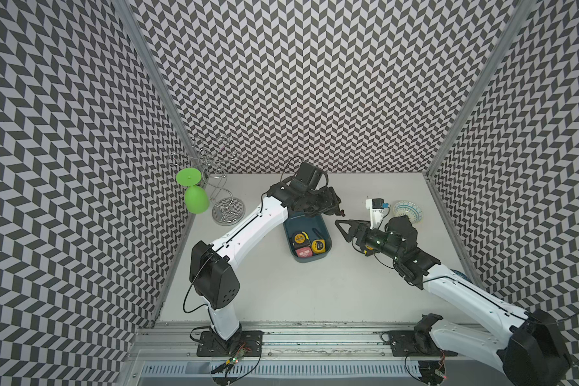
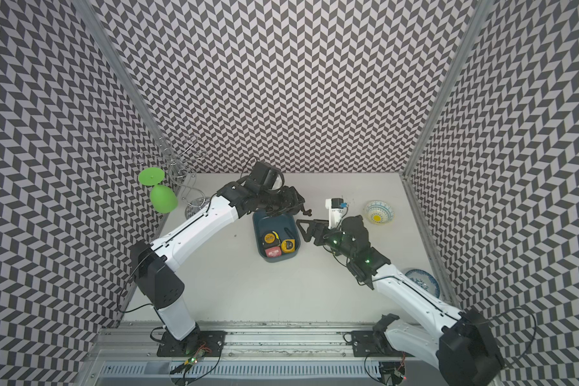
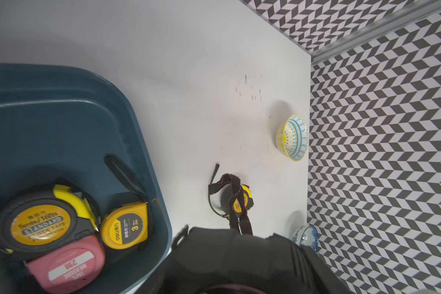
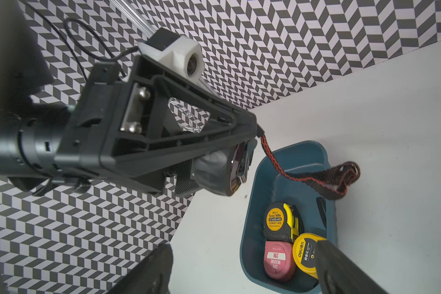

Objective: Take the tape measure out of the storage box
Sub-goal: Place the tape measure at the center of the board.

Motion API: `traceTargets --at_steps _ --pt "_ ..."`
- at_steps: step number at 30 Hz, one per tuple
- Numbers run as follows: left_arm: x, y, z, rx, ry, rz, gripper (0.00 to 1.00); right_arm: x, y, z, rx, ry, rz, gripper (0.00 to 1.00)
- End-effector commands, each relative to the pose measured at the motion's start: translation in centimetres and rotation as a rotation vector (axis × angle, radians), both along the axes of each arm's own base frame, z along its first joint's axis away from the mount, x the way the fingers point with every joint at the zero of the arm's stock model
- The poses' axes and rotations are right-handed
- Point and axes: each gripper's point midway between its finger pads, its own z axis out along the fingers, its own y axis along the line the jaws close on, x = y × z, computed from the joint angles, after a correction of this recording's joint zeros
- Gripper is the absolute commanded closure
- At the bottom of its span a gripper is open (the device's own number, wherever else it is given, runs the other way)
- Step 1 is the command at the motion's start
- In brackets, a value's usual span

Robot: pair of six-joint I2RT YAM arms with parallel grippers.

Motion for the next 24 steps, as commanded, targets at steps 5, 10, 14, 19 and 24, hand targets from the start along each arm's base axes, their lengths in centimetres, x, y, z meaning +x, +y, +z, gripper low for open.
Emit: traceTargets --at_steps 5,10,14,19,24 --pt "-1.6 -2.5 1.8 -0.124 0.007 -0.006 1.00 1.0 0.3 3.2 0.058 -0.103 -0.074 0.14" --pt "-2.4 -3.3 2.0 -0.143 0.012 -0.016 1.00 1.5 0.5 2.8 0.059 -0.093 -0.103 0.21" --pt "-2.8 -3.6 2.2 -0.157 0.015 -0.030 1.00 1.8 0.4 2.6 0.069 -0.088 -0.124 0.34" --pt "-3.2 -3.6 2.3 -0.168 0.020 -0.037 1.00 1.9 0.4 2.6 0.077 -0.088 -0.140 0.64" --pt "-3.4 -3.6 2.4 -0.176 0.013 -0.047 1.00 1.8 0.4 2.5 0.076 -0.081 -0.138 0.87"
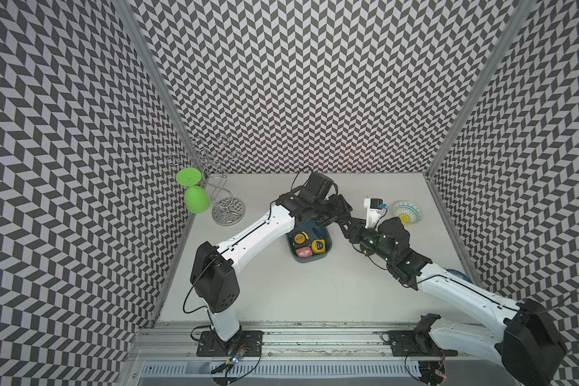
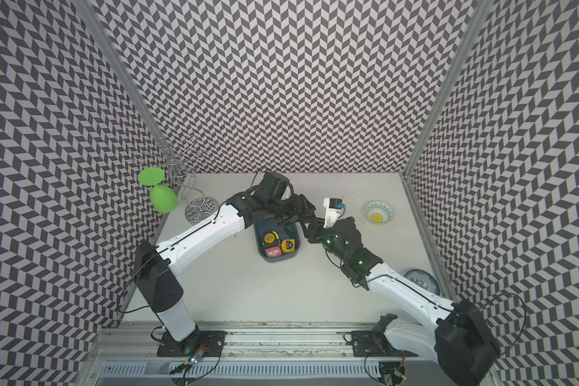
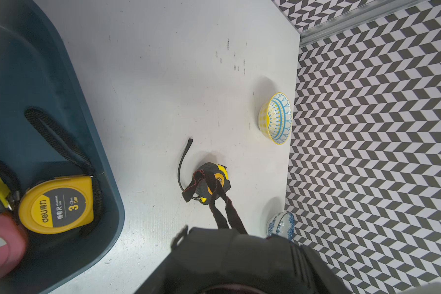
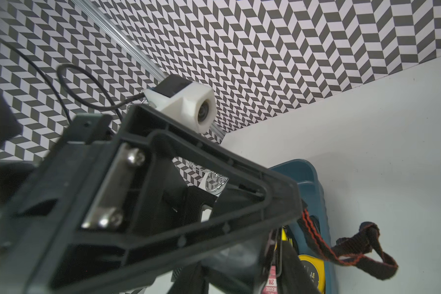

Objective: Take the tape measure out of the storage box
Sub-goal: Place the tape measure at the center of the board.

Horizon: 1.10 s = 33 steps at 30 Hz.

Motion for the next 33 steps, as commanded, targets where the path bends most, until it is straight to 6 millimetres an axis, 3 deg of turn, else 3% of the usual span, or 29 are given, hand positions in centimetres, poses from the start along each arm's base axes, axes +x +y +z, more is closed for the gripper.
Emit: traceTargets --at_steps 1,3,5,10,11,19,24,33 --pt "-0.9 -0.4 3.6 -0.088 -0.065 -0.040 1.00 0.3 0.1 2.5 0.069 -0.059 -0.014 0.92" --pt "-0.9 -0.4 3.6 -0.091 -0.069 -0.041 0.90 0.1 0.0 2.4 0.073 -0.053 -0.014 0.99" --pt "-0.8 -0.4 3.7 -0.092 -0.074 -0.046 0.71 0.0 0.0 2.2 0.075 -0.047 -0.013 1.00" --pt "-0.2 0.4 3.5 -0.076 -0.097 -0.035 0.04 -0.1 -0.4 1.9 0.079 -0.036 -0.025 1.00" --pt "0.0 0.7 3.4 -0.066 -0.101 -0.028 0.00 0.0 -0.4 1.8 0.078 -0.034 -0.030 1.00" --pt "2.3 7.3 1.2 0.095 -0.157 0.066 0.00 1.9 -0.6 0.9 0.101 -0.033 -0.053 1.00" --pt "2.6 11.1 -0.8 0.168 -0.155 0.102 0.00 4.6 -1.3 -1.5 0.174 0.053 -0.010 1.00" --pt "1.8 13.2 -2.7 0.217 -0.155 0.104 0.00 7.5 -1.1 -7.2 0.315 0.215 0.137 1.00"
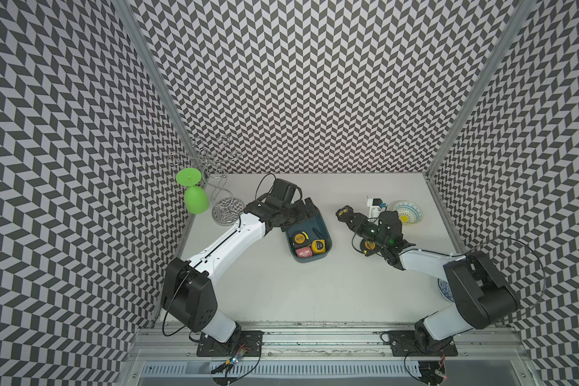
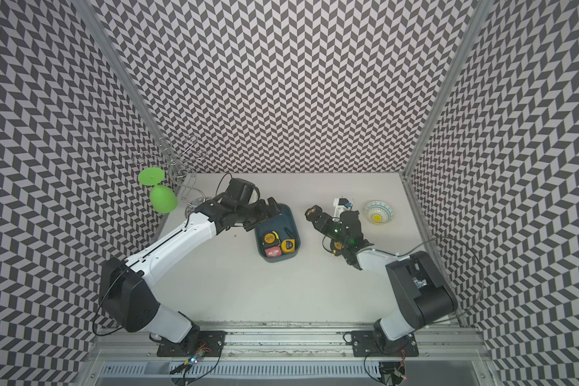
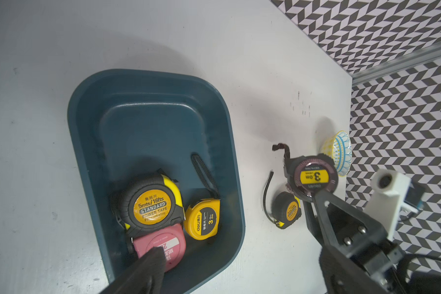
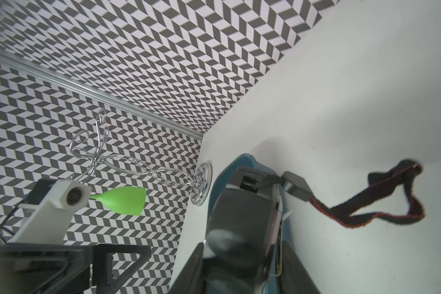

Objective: Take the tape measure out of the storage box
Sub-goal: Place the tape measure at the center of the board.

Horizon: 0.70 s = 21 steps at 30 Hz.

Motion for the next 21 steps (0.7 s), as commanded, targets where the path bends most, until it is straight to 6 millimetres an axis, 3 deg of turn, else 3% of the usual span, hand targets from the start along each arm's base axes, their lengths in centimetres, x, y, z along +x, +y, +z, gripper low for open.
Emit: traceTargets --at_steps 1,12,21 --pt "-0.1 0.8 1.1 0.021 -0.054 -0.013 0.00 0.1 1.8 2.8 0.153 -0.083 0.124 1.00" --pt "0.1 1.3 0.0 0.058 -0.050 -0.027 0.00 -0.2 2.0 -4.3 0.083 0.184 0.121 0.99" --pt "0.1 1.4 -1.7 0.107 -0.025 -0.051 0.00 -0.9 2.4 -7.6 0.010 0.311 0.137 0.89"
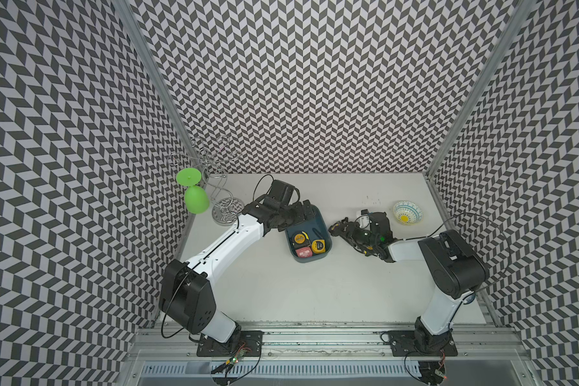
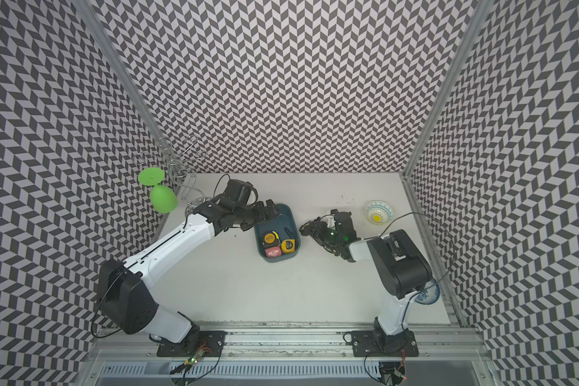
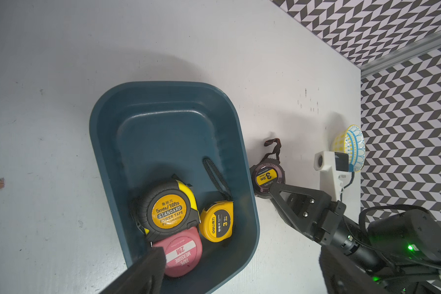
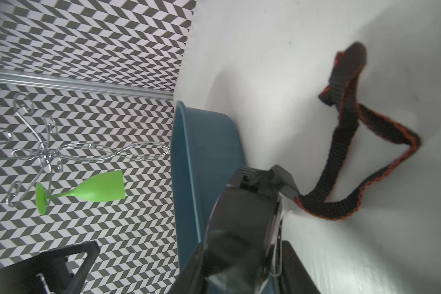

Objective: Take the tape measure out of the storage box
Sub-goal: Place the tape measure at the center of the board.

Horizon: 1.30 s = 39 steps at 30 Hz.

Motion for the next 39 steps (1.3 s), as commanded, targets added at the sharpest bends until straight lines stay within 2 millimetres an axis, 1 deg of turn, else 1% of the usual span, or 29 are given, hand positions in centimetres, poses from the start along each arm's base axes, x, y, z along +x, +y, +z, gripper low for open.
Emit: traceTargets --at_steps 1,3,8,11,13,19,27,31,34,37,39 --pt "0.0 0.6 -1.5 0.057 0.017 -0.014 0.00 -0.1 0.5 0.0 -0.018 -0.008 0.030 0.86" --pt "0.0 0.7 -2.0 0.078 0.027 -0.022 0.00 -0.4 0.3 -0.5 -0.036 0.009 0.028 0.79" --pt "-0.3 0.8 -3.1 0.120 0.044 -0.036 0.00 -0.8 -0.1 -0.4 -0.079 0.016 0.026 0.51" --pt "-0.4 0.9 -3.3 0.133 0.036 -0.034 0.00 -1.0 -0.4 0.1 -0.103 0.012 0.018 0.39" --pt "-0.5 0.7 -3.5 0.142 0.036 -0.039 0.00 -1.2 -0.6 0.4 -0.115 0.014 0.014 0.34" --pt "-0.9 -0.2 -4.6 0.173 0.049 -0.077 0.00 -2.0 -1.1 1.1 -0.150 0.019 0.007 0.25" --pt "-1.8 -1.9 -7.3 0.263 0.094 -0.145 0.00 -3.3 -1.5 2.6 -0.182 0.014 0.015 0.17" --pt "-1.8 -2.1 -8.6 0.286 0.120 -0.147 0.00 -4.0 -2.2 4.0 -0.200 -0.014 0.003 0.13" --pt "-1.4 -1.9 -9.4 0.330 0.129 -0.139 0.00 -4.6 -2.7 4.8 -0.215 -0.036 -0.003 0.10" --pt "-0.9 -1.3 -10.1 0.391 0.144 -0.122 0.00 -5.4 -3.1 5.1 -0.214 -0.038 -0.004 0.09" --pt "-0.6 -1.1 -10.5 0.416 0.154 -0.107 0.00 -5.6 -3.3 5.2 -0.226 -0.050 -0.005 0.06"
